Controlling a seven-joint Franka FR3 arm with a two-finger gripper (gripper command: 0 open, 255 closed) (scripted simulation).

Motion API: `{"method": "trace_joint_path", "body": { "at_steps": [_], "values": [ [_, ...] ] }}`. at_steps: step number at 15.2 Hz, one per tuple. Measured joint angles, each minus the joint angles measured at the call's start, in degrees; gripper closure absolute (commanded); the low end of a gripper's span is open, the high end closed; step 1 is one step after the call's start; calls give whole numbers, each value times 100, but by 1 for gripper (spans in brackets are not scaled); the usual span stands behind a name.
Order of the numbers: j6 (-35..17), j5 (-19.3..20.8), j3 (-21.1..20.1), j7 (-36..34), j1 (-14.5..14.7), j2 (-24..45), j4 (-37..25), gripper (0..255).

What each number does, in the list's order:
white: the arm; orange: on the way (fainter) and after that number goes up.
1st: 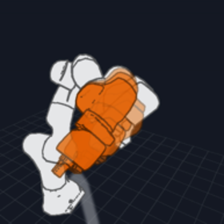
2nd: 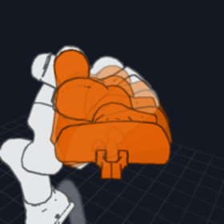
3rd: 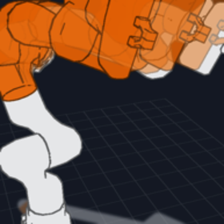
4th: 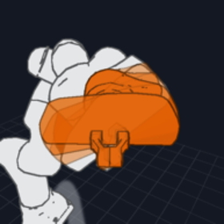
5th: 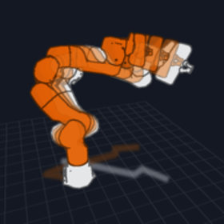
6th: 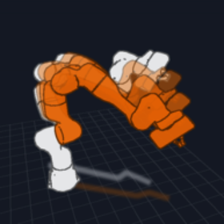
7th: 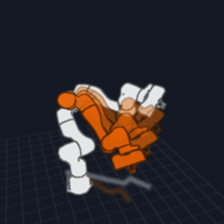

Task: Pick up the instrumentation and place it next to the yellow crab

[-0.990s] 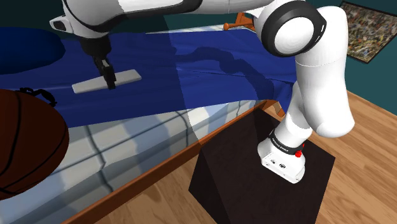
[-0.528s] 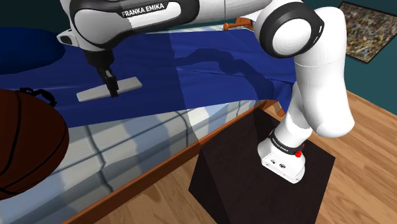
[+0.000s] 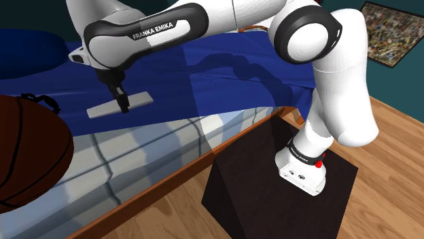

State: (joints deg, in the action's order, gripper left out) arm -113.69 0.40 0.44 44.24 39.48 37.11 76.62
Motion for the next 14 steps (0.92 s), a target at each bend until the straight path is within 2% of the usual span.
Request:
{"method": "trace_joint_path", "body": {
  "at_steps": [7,8,14],
  "values": [
    [-102,0,1,6,-5,49,51,255],
    [-102,0,1,5,-4,49,51,0],
    [-103,0,1,5,-4,48,51,0]
  ]
}}
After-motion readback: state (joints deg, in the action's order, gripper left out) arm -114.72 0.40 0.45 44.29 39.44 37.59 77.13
